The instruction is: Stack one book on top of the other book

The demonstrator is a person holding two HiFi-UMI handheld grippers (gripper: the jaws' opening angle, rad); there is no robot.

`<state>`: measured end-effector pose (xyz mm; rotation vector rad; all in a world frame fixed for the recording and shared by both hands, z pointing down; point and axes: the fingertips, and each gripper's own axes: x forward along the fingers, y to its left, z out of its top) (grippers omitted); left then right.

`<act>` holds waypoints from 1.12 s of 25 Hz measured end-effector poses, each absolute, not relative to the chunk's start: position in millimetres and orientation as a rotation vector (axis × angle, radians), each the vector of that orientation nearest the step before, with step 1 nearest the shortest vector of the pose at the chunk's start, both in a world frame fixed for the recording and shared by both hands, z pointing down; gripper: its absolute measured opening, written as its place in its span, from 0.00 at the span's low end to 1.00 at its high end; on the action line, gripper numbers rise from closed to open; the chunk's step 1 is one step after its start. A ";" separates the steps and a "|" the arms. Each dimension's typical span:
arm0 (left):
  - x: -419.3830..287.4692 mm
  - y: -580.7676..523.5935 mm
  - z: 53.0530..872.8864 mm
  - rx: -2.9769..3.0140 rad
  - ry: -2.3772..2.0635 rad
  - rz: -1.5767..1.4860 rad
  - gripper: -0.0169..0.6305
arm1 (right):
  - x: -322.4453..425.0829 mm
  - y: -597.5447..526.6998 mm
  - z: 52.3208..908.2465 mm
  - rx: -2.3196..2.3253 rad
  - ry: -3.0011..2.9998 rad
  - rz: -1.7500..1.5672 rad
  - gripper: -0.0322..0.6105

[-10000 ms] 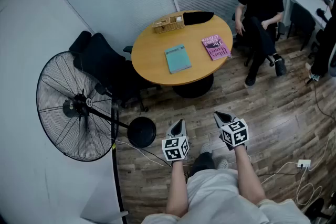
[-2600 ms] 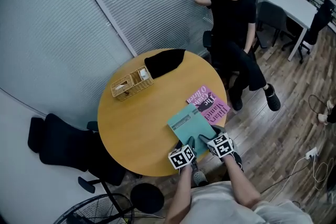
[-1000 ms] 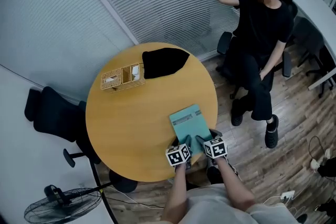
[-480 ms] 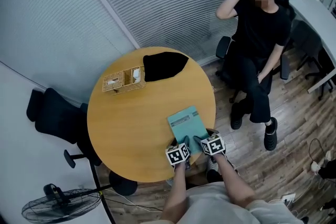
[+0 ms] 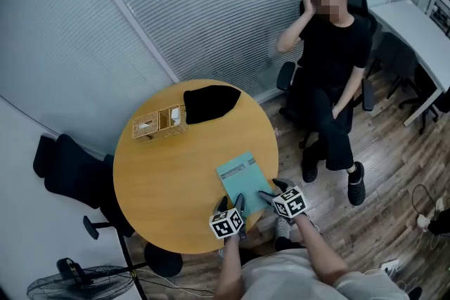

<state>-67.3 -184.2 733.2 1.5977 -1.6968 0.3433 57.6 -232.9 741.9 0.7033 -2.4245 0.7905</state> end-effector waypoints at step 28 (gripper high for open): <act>-51.0 -150.9 679.7 1.726 -1.786 0.215 0.17 | 88.0 -212.6 697.8 0.741 -2.564 0.787 0.15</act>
